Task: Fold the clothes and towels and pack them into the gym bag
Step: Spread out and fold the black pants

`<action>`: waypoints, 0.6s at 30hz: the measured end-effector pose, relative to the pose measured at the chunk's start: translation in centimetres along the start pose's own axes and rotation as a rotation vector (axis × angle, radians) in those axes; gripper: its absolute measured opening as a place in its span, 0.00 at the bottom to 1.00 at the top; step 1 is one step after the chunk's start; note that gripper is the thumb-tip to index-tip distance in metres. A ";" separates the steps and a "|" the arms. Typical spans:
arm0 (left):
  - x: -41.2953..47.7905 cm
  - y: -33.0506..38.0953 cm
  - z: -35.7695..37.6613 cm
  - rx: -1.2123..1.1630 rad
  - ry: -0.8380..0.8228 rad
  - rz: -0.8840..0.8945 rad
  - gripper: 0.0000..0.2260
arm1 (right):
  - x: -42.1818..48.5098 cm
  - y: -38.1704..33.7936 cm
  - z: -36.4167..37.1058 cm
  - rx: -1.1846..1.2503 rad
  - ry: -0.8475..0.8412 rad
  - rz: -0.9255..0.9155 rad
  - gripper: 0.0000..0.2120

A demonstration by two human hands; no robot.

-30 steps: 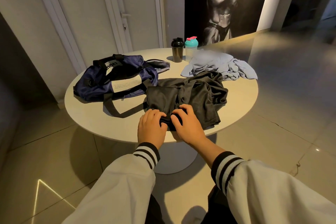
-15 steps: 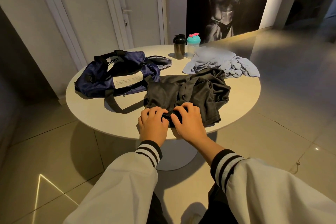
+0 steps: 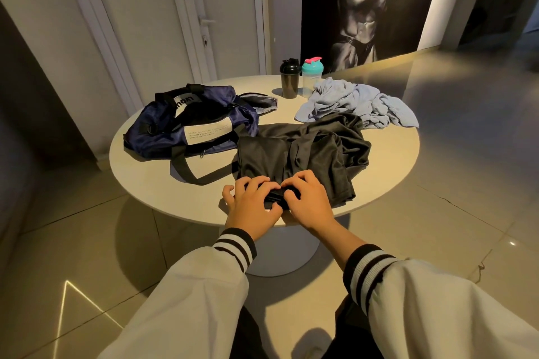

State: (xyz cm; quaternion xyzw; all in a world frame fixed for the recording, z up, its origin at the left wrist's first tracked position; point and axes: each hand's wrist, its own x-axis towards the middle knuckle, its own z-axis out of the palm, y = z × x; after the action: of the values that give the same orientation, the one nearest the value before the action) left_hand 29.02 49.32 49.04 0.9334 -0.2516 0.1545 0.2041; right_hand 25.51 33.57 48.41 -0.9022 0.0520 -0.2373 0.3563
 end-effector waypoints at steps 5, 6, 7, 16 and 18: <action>0.1 -0.1 -0.1 0.019 0.040 -0.059 0.11 | -0.2 -0.4 -0.2 -0.234 0.018 0.038 0.20; 0.0 0.0 -0.2 0.027 0.064 -0.096 0.11 | -0.1 -0.7 -0.3 -0.323 -0.019 0.061 0.22; 0.0 0.0 -0.3 0.030 0.077 -0.147 0.10 | 0.0 -1.1 -0.5 -0.382 -0.063 0.096 0.24; 0.3 2.6 -1.1 -0.177 -0.099 -0.143 0.19 | 1.0 -3.8 -2.1 0.074 -0.152 0.203 0.14; 0.3 2.1 -0.8 -0.235 -0.140 -0.223 0.17 | 1.6 -2.8 -3.2 0.090 -0.121 0.178 0.13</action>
State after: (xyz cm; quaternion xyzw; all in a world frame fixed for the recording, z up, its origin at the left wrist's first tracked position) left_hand 27.95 47.88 50.48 0.9337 -0.1762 0.0350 0.3097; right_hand 25.21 33.21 52.97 -0.8899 0.0997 -0.1518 0.4185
